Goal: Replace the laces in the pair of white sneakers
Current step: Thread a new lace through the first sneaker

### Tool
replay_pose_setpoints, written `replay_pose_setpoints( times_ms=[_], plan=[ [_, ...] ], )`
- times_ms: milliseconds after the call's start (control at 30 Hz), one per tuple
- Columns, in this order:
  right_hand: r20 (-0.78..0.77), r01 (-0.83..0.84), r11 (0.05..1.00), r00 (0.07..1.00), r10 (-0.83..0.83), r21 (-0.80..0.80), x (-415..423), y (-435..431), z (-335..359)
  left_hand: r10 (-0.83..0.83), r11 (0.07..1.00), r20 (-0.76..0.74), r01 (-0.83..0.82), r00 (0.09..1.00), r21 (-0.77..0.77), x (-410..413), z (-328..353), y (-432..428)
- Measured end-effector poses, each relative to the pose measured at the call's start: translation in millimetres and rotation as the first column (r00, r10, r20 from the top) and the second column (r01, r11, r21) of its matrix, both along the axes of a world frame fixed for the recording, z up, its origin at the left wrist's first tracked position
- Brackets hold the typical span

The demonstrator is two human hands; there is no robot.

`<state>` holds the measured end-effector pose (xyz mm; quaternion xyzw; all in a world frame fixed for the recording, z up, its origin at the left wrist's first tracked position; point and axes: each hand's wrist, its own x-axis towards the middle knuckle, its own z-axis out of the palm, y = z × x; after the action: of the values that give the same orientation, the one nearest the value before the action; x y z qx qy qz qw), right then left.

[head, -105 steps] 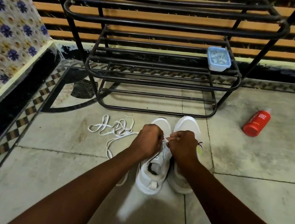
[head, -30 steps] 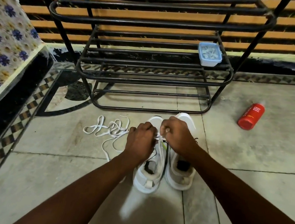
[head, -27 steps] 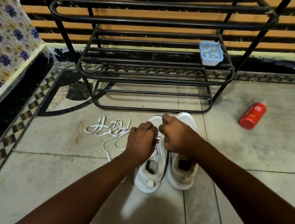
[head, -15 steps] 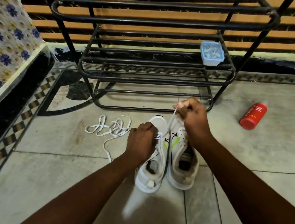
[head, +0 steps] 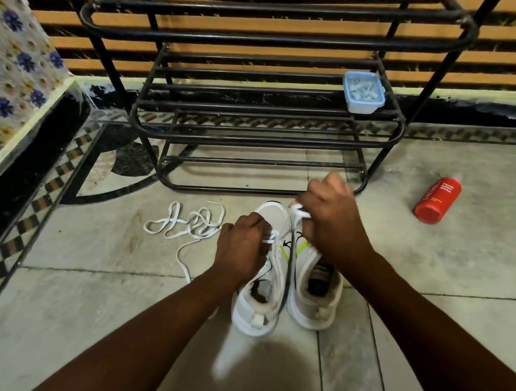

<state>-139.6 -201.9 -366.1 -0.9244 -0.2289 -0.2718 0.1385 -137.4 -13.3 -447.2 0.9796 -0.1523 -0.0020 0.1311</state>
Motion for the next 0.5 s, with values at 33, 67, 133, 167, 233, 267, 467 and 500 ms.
replay_pose_setpoints(
  times_ms=[33,67,133,167,233,267,467,500],
  plan=[
    [0.012,0.079,0.986,0.997,-0.082,0.147,-3,1,0,0.001,1.0,-0.003,-0.001,1.0,-0.008,0,-1,0],
    [-0.037,0.148,0.936,0.989,-0.144,0.32,-7,5,-1,0.003,1.0,-0.005,-0.003,1.0,-0.013,-1,-2,1],
    [-0.254,0.256,0.676,0.962,-0.105,0.691,-10,11,-2,0.002,1.0,-0.012,-0.003,1.0,-0.02,-1,-1,0],
    [-0.361,0.307,0.465,0.932,0.028,0.83,-10,12,1,0.003,1.0,-0.015,-0.004,1.0,-0.025,0,-1,1],
    [-0.444,0.372,0.292,0.863,0.241,0.881,-9,12,3,0.01,0.999,-0.024,-0.011,1.0,-0.038,0,-2,1],
    [-0.459,0.338,0.436,0.863,0.209,0.834,-9,9,2,0.011,0.999,-0.03,-0.013,0.999,-0.043,1,-2,1],
    [-0.496,-0.121,0.944,0.867,-0.05,-0.307,-14,-6,-7,0.009,0.999,-0.042,-0.011,0.999,-0.042,1,-1,1],
    [-0.537,-0.146,0.914,0.839,-0.089,-0.378,-15,-3,-5,0.011,0.999,-0.045,-0.013,0.999,-0.045,1,-1,1]
  ],
)
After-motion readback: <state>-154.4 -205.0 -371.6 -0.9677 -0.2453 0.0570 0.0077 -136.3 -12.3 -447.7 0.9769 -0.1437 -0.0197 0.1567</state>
